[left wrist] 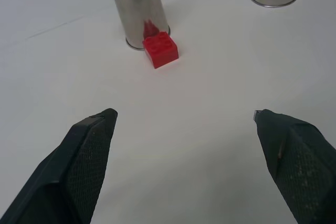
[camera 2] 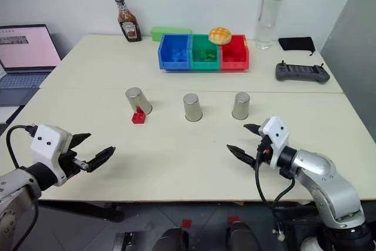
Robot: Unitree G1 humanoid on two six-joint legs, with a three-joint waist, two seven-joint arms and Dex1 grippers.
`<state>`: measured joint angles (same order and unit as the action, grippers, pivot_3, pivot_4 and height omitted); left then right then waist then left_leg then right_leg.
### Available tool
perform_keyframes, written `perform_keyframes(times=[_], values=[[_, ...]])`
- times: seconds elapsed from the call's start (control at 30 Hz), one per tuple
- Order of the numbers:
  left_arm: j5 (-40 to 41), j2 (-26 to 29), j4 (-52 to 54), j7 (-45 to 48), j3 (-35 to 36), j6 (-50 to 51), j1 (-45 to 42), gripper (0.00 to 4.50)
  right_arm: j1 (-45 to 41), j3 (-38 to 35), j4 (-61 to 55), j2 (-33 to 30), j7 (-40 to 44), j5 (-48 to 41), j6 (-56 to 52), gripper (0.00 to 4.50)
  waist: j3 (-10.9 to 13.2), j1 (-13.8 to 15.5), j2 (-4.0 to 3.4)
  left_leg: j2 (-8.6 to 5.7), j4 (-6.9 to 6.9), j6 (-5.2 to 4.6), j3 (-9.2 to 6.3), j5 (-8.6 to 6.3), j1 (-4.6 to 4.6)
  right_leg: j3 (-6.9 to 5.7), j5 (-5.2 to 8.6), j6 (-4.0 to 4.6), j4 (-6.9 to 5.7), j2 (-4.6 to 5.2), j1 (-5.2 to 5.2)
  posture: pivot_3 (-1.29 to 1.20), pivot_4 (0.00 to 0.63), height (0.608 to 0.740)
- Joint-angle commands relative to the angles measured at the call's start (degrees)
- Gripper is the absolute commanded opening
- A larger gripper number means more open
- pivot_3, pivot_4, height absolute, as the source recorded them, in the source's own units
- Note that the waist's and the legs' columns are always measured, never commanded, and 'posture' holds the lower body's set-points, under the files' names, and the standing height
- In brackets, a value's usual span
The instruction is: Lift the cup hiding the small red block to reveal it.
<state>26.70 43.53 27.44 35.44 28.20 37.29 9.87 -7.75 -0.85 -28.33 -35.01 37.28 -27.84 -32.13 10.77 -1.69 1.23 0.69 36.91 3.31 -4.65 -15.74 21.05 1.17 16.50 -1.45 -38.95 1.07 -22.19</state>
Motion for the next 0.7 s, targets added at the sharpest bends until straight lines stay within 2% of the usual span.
perform_keyframes(times=[0.03, 0.7], values=[[1.3, 0.6, 1.2, 0.9, 1.3, -0.3, -0.8, 4.45, -0.7, -1.4, -2.3, -0.1, -0.5, -0.7, -0.4, 4.5, 0.0, 0.0, 0.0, 0.0, 0.0, 0.0, 0.0, 0.0, 0.0, 0.0, 0.0, 0.0, 0.0, 0.0, 0.0, 0.0, 0.15, 0.74], [0.5, 0.9, 1.2, -1.2, 3.1, 1.1, -1.1, 4.45, -0.3, -2.7, -2.7, -0.9, -0.6, -0.8, -1.0, 4.5, 0.0, 0.0, 0.0, 0.01, 0.0, 0.0, -0.01, 0.0, 0.0, 0.01, 0.0, 0.0, 0.0, 0.0, -0.01, 0.0, 0.15, 0.74]])
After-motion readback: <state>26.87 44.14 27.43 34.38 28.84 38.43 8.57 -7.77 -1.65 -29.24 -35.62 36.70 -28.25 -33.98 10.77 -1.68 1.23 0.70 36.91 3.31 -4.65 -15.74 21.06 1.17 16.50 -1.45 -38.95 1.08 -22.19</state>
